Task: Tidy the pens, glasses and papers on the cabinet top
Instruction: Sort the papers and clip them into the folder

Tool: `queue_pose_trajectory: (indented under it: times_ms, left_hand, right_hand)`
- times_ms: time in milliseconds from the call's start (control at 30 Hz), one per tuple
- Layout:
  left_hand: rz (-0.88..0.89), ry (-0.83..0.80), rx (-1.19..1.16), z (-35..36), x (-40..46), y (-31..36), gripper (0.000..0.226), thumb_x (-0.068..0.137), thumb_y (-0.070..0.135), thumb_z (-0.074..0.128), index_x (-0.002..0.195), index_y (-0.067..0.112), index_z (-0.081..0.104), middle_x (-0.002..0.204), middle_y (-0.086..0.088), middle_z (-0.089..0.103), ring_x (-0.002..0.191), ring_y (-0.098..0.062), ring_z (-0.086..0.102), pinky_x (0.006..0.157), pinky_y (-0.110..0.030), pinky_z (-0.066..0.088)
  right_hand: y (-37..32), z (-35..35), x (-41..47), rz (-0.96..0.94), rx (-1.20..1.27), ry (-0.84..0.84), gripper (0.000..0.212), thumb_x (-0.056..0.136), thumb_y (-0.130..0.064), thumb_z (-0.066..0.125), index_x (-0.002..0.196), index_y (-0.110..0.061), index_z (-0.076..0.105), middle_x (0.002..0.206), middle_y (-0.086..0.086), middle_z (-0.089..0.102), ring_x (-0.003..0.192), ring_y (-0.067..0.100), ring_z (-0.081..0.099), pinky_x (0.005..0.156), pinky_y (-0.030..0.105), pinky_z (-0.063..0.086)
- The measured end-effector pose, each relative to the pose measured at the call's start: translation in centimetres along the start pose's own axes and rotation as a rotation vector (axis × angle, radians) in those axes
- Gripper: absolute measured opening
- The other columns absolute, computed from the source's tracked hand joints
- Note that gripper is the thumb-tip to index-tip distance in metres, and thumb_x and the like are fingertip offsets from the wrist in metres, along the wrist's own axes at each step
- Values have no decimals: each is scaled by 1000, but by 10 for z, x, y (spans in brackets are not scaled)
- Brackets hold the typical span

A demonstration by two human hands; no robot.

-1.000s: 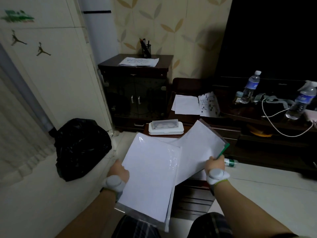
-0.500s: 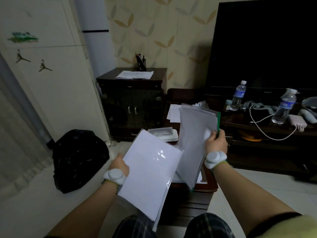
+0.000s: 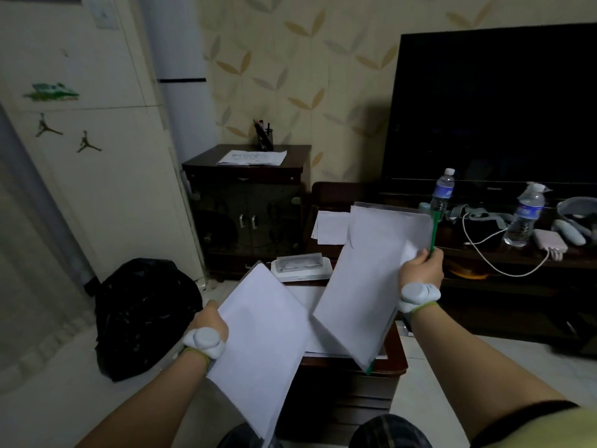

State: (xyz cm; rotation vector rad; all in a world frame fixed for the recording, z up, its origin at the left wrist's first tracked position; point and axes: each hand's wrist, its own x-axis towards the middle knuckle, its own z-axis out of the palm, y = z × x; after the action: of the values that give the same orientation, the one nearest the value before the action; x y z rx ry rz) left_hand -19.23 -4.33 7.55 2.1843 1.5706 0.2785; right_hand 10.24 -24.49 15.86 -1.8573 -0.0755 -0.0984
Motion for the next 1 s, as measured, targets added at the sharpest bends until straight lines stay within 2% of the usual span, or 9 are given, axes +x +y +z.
queue_pose_trajectory:
  times_ms: [100,200,333,467,600,700,800,900,1000]
  left_hand:
    - [22,-22,-22,-2,1,1,15,87,5,45,102,4,48,105,-14,58,92,-27,56,72,-24,39]
    - [46,-32,-75,-2,7,3,21,88,4,45,108,3,51,102,-11,57,100,-31,58,74,-24,39]
    - [116,-79,-32,-2,15,13,25,90,4,43,113,3,53,112,-15,60,94,-26,56,73,-24,39]
    - [162,-95,40,8,31,26,8,91,8,43,89,15,45,94,-7,56,80,-22,48,67,-23,32]
    - [243,-84,53,24,56,47,10,91,9,43,84,17,45,84,-1,53,86,-27,57,67,-24,33]
    - [312,-125,27,36,78,65,17,91,9,45,99,19,56,96,-6,62,97,-29,59,76,-27,39]
    - [334,-144,55,50,97,85,31,91,8,43,118,17,56,117,-8,63,109,-27,56,98,-34,36]
    - [320,-166,100,68,116,95,41,88,4,41,124,19,53,126,-4,59,120,-23,51,110,-38,25]
    - [303,-207,68,85,133,99,47,82,-2,40,117,26,54,125,-1,61,118,-19,54,109,-36,23]
  right_hand:
    - [2,4,-4,37,0,-68,31,101,-20,32,118,1,49,113,27,60,103,45,55,79,42,41]
    - [5,9,-4,61,-16,-188,31,100,-16,36,120,3,50,120,27,57,109,44,53,86,41,40]
    - [22,22,-5,128,4,-372,33,97,-11,42,124,6,53,124,25,57,115,41,53,96,38,40]
    - [52,42,-6,191,-11,-464,30,93,-12,48,116,4,61,115,23,63,102,33,59,95,41,45]
    - [81,59,0,266,-40,-517,31,92,-15,50,116,1,62,114,21,64,100,33,61,97,47,47]
    - [90,69,3,275,-70,-541,30,94,-17,49,115,0,62,114,20,64,107,37,60,99,47,46]
    - [94,79,6,259,-122,-526,30,95,-16,48,117,2,61,118,20,63,111,36,57,97,38,43]
    - [104,93,13,243,-173,-515,31,97,-15,46,118,3,59,120,20,61,113,35,55,94,34,41]
    - [115,106,20,239,-191,-503,33,98,-17,44,119,3,58,122,21,60,114,36,54,93,31,40]
